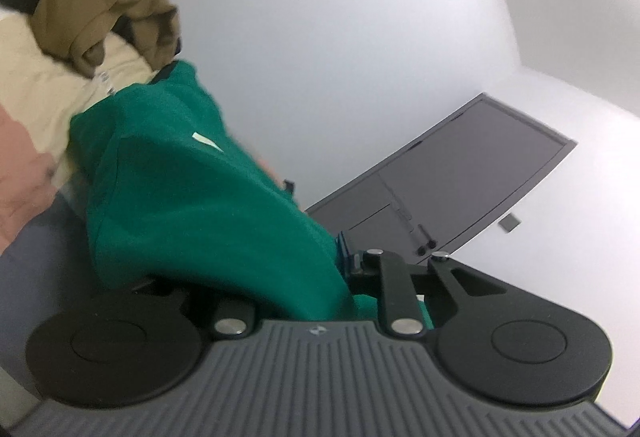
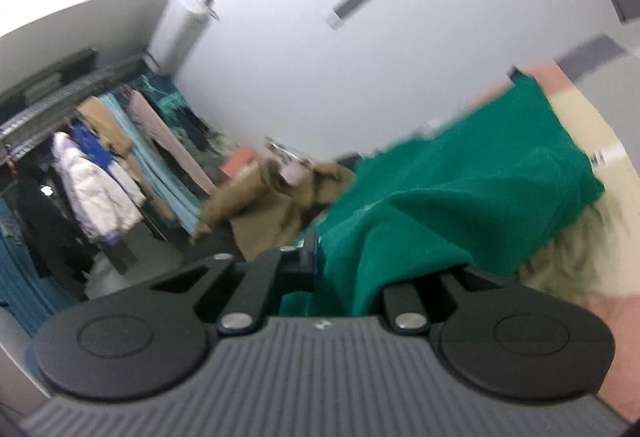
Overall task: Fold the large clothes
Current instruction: 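Lift the hoodie with both grippers and shake it out in the air, then lower the hoodie onto the quilt and open both grippers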
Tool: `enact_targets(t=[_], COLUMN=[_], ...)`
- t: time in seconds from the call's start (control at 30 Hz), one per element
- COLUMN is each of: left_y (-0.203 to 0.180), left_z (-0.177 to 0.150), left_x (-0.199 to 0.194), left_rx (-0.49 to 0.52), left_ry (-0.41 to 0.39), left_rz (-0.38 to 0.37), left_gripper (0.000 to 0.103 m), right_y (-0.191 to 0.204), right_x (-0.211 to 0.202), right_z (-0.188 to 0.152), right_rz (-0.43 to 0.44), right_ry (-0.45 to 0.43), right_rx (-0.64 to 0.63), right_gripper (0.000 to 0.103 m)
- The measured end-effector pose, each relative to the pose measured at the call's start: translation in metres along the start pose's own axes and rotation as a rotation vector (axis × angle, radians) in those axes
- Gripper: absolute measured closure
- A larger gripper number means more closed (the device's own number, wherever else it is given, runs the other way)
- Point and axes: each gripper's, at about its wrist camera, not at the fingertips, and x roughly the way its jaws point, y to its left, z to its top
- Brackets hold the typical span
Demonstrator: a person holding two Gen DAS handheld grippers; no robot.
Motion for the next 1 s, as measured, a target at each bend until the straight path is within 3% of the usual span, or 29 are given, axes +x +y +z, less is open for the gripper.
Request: enact_targets(t=[0.2, 0.47, 0.83, 1.0], left_y=[-0.046, -0.146, -0.316, -0.370], left_z=[0.014, 0.048, 0.155, 0.200], left_x=[-0.023, -0.051, -0.091, -0.094], left_rx=[0.065, 0.187, 0.461, 0.493], left_ry=[-0.075, -0.140, -0.250, -0.268], left_rz=[-0.080, -0.108, -0.190, -0.197], left_gripper=[0.080, 0.080, 0.079, 0.079], right_y=[0.040, 0.093, 0.197, 0.236], right_x=[-0.019, -0.045, -0.090, -0.090], right_z=[0.039, 0.108, 0.225, 0.278], right_rz=[0.039, 0.084, 0.205, 0.223], right_ry=[-0.028, -0.088, -0.258, -0.315], right_rx=[-0.137, -0.243, -0.396, -0.461], right_gripper=[0.090, 0.090, 0.090, 0.090])
